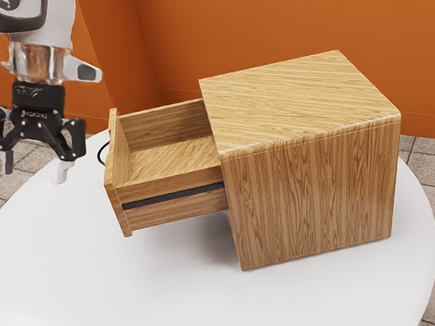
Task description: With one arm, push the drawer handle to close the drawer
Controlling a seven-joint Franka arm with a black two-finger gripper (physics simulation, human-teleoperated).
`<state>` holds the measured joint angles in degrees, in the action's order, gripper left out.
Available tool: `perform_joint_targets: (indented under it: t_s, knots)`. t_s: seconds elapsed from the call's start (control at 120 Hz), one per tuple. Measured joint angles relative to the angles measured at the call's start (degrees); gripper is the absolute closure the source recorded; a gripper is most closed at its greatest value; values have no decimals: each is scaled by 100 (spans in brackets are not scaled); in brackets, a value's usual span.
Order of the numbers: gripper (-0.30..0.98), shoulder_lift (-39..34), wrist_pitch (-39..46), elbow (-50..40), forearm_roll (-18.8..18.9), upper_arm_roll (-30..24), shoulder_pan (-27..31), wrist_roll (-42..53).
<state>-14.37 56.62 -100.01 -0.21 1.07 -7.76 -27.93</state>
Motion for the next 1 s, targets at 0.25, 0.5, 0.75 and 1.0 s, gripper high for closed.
perform_joint_targets:
  t_s: [0.25,0.5,0.75,1.0]
  knots:
    - [0,-42,2073,-125,36,79,3,-2148]
    - [52,-947,3121,-2002,392,363,1324,-3005]
    - [72,-729,4670,-2626,382,360,1632,-2989]
    - [77,-322,5914,-2610,-312,333,1658,-4811]
